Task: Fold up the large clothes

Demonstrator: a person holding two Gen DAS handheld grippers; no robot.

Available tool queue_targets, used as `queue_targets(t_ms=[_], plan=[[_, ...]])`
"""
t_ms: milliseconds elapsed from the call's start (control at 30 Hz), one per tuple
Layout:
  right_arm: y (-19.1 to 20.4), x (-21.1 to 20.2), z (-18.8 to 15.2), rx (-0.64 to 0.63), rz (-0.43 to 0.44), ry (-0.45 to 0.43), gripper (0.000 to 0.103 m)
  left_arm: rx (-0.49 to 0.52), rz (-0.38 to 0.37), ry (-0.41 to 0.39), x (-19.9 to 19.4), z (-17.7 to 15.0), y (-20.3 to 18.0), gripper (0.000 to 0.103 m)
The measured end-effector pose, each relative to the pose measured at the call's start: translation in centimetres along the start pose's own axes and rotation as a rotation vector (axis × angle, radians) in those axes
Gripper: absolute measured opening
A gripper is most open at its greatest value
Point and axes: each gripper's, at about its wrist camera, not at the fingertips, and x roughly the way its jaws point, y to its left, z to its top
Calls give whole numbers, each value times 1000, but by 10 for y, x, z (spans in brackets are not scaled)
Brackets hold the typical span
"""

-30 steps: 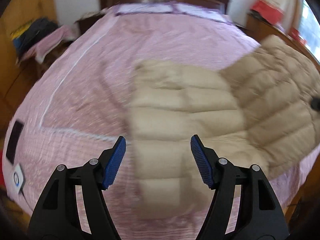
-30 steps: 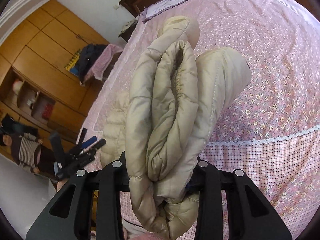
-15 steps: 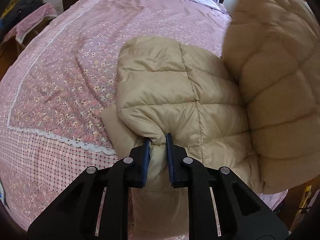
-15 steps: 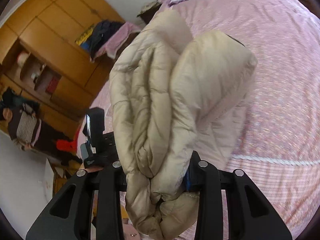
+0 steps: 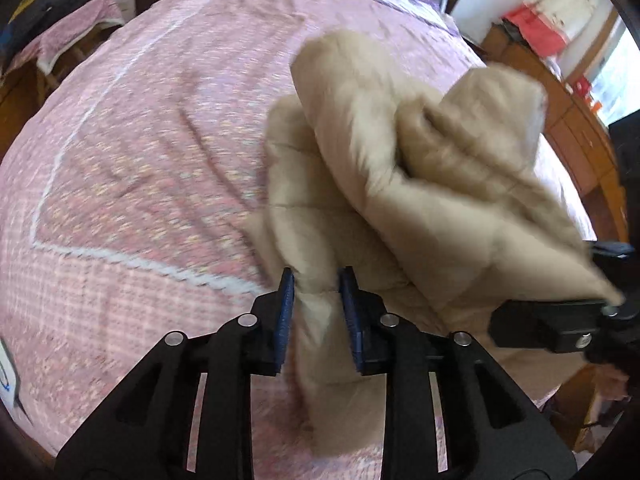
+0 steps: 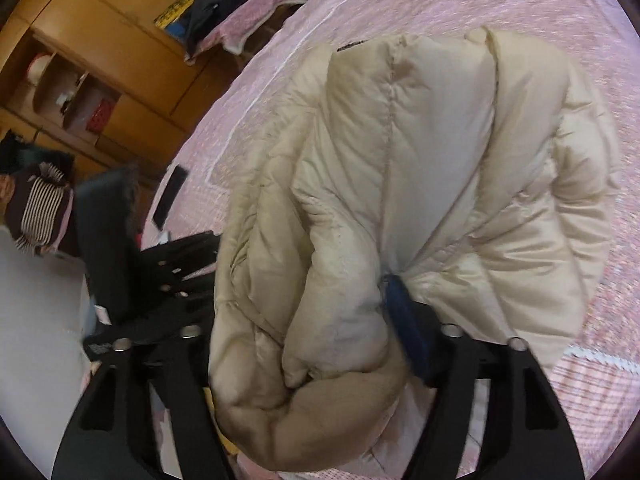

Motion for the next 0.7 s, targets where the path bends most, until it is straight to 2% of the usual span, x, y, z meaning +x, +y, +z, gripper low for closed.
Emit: queue_targets(t_ms=[133,267,467,567,700], plan=[[4,14,2,-32,15,22,79,-28,70,-26,-21,-12,20,29],[8,32,6,-48,29,53,81,-74,102,-31,-37,-24,41,29],[20,55,5,-120,5,72,84,-98,150,-40,-55,-37,55,29],[24,54,0,-135,-14,54,84,-103,150,-56,-65,-42,54,29],[26,36,-7,-131,5,25,83,-97,139,-70,-70,-43,48,29]])
